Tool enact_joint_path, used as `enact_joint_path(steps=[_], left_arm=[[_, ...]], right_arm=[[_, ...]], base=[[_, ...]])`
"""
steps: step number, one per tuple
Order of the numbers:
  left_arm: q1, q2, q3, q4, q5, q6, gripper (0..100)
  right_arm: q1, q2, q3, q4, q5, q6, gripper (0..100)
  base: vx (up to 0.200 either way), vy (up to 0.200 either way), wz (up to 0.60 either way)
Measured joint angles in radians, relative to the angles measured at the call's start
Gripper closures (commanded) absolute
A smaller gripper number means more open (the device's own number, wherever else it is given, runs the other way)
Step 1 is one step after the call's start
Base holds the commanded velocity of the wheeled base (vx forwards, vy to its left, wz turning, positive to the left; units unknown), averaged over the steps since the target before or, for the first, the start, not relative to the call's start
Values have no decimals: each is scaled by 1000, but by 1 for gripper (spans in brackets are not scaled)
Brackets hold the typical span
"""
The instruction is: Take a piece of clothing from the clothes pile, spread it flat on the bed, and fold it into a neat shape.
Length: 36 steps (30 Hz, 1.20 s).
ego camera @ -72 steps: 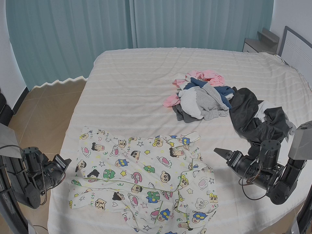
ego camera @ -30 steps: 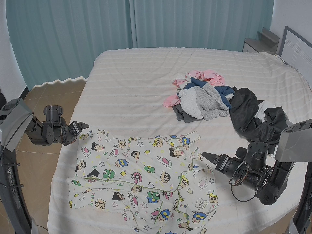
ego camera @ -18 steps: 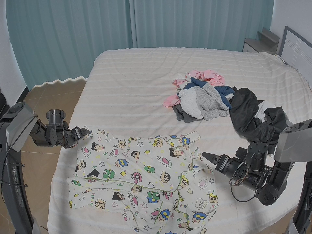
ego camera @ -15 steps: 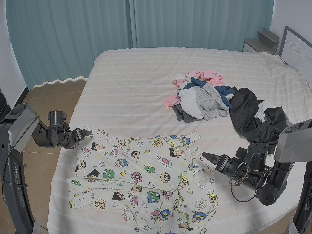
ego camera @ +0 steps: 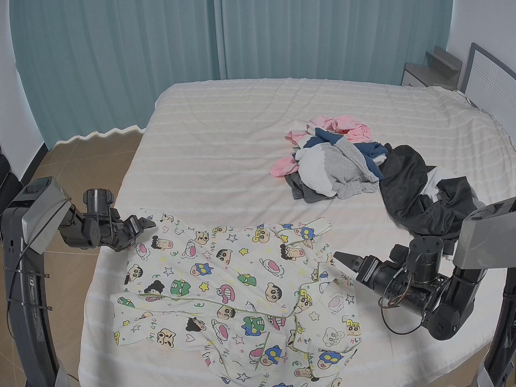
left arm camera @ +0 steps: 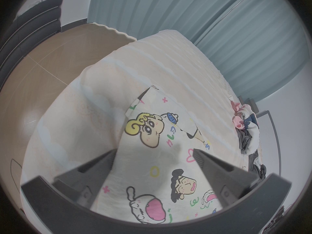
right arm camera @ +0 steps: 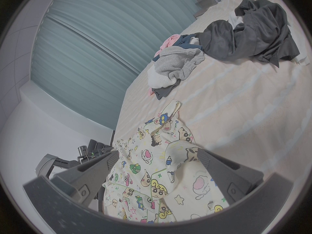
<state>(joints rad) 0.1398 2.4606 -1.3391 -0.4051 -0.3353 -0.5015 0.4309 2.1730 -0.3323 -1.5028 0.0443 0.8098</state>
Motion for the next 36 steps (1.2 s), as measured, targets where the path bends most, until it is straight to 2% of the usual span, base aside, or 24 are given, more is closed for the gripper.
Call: enact_joint_path(steps=[13, 22, 30, 31, 36], left_arm=[[12, 6, -13, 0, 8, 0, 100], [27, 4, -105, -1, 73, -5, 100], [25, 6, -163, -3, 97, -4, 100], [24, 7, -166, -3, 103, -3, 0], [22, 15, -178, -9, 136, -5, 0]], right_arm=[[0, 0, 3, 0, 0, 1, 0], [0, 0, 1, 0, 0, 2, 0], [0, 0, 1, 0, 0, 2, 0], [0, 0, 1, 0, 0, 2, 0], [0, 0, 1, 0, 0, 2, 0]], base=[[0, 0, 0], [0, 0, 0], [0, 0, 0], [0, 0, 0], [0, 0, 0]])
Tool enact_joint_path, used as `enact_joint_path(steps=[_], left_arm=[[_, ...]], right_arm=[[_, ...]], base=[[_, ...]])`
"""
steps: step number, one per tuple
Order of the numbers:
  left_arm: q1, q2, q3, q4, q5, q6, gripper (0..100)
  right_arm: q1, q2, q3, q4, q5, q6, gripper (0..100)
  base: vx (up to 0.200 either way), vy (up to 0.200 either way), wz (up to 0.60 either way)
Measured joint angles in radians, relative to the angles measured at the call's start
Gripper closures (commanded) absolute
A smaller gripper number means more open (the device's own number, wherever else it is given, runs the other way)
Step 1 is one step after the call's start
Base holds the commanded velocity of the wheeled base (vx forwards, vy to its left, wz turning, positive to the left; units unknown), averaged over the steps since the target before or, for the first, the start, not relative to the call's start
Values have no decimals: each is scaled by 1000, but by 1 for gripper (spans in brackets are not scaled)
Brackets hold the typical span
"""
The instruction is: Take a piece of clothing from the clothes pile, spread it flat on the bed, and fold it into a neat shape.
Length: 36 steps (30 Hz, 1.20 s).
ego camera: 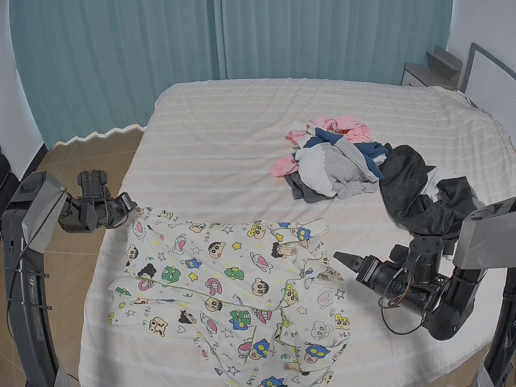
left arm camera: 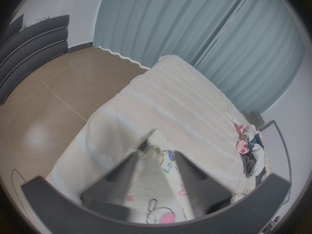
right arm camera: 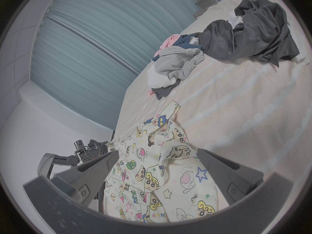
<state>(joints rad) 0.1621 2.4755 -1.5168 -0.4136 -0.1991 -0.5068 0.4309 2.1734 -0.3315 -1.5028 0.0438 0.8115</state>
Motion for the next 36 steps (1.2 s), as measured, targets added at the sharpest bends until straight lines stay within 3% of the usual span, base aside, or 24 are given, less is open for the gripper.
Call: enact_joint_path(steps=[8, 17, 23, 28, 36], left_arm=[[14, -1, 23, -34, 69, -6, 0], [73, -137, 271, 40, -80, -1, 0], [90, -232, 502, 91, -126, -13, 0], [96, -292, 643, 111, -142, -164, 0], [96, -366, 741, 111, -143, -396, 0]], right_arm=[[-1, 1, 1, 0, 0, 1, 0], [-3, 2, 2, 0, 0, 2, 0], [-3, 4, 2, -1, -1, 2, 0], [-4, 6, 4, -1, -3, 4, 0], [-4, 8, 6, -1, -5, 7, 0]], base=[[0, 0, 0], [0, 0, 0], [0, 0, 0], [0, 0, 0], [0, 0, 0]])
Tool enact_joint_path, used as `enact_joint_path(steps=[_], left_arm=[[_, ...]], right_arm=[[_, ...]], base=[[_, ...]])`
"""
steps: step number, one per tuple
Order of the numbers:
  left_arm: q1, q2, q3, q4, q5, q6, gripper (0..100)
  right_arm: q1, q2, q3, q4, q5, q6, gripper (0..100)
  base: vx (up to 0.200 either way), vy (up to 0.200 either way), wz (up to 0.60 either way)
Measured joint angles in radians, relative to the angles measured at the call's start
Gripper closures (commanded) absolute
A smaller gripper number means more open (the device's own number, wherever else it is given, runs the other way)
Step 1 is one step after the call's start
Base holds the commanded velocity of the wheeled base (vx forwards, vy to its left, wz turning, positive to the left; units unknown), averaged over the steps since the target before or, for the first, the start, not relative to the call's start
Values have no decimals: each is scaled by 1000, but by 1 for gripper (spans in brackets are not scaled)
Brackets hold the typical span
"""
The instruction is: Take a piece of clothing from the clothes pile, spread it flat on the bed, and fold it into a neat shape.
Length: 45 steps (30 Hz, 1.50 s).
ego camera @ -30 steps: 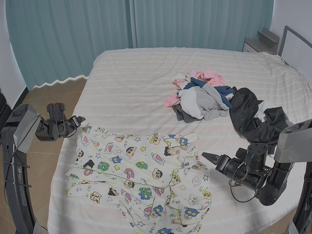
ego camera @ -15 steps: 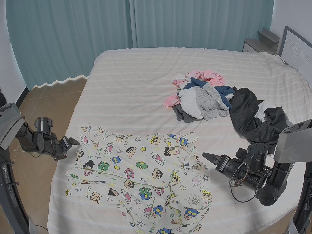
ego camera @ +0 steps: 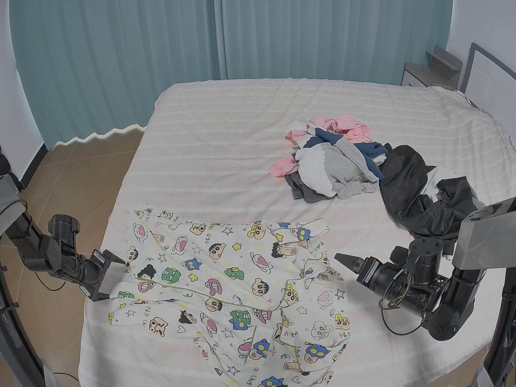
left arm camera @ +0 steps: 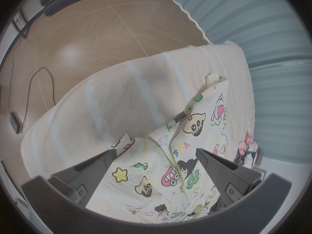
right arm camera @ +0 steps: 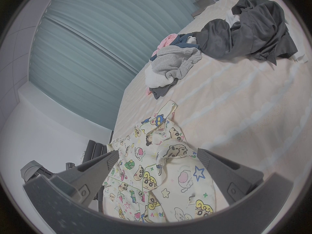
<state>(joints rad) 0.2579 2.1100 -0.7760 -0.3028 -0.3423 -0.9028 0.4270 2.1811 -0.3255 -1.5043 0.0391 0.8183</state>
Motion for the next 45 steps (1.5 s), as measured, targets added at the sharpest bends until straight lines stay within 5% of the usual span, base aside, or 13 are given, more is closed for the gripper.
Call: enact_joint_path(steps=[18, 25, 42, 43, 45], left_arm=[[-38, -68, 79, -30, 152, -60, 0], [-83, -32, 76, -63, 275, -66, 0], [-190, 50, 59, -165, 412, -111, 0], [-193, 57, 59, -181, 416, -111, 100], [-197, 70, 59, -198, 421, -110, 100]], right_arm=[[1, 1, 9, -28, -1, -1, 0], [2, 1, 10, -28, -2, -1, 0], [2, -2, 8, -28, -3, -1, 0], [2, -2, 8, -28, -3, 0, 0], [2, -2, 8, -28, -3, -1, 0]], base=[[0, 0, 0], [0, 0, 0], [0, 0, 0], [0, 0, 0], [0, 0, 0]])
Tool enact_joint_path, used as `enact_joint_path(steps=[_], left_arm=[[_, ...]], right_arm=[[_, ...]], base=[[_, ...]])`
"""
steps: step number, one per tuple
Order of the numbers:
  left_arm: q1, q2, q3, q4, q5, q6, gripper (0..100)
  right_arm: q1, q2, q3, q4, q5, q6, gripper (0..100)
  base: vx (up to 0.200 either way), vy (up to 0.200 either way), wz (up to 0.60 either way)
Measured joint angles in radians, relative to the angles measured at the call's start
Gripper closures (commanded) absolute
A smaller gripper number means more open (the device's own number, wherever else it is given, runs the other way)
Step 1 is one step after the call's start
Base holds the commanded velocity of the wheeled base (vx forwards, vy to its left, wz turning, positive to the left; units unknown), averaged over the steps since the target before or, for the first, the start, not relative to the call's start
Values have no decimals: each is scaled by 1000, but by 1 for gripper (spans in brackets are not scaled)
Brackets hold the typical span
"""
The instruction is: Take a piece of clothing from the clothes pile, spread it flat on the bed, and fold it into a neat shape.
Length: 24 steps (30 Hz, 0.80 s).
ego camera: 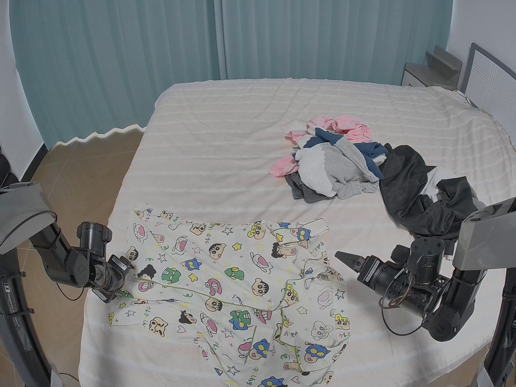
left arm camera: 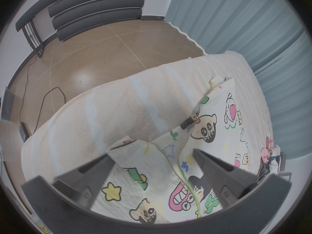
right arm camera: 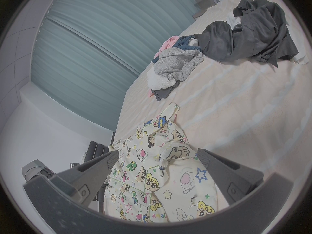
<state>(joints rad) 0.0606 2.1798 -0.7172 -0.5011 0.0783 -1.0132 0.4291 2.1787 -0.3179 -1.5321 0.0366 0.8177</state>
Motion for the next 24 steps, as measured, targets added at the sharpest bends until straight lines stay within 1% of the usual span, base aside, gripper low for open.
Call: enact_joint_path(steps=[11, 16, 24], left_arm=[[-7, 21, 4, -3, 4, 0, 100], [-5, 19, 5, -7, 40, -1, 100], [-7, -12, 0, -93, 57, 3, 100]], right_arm=[[0, 0, 0, 0, 0, 0, 0], [0, -1, 1, 0, 0, 0, 0], [0, -2, 0, 0, 0, 0, 0]], base=[[0, 0, 0], [0, 0, 0], [0, 0, 0]])
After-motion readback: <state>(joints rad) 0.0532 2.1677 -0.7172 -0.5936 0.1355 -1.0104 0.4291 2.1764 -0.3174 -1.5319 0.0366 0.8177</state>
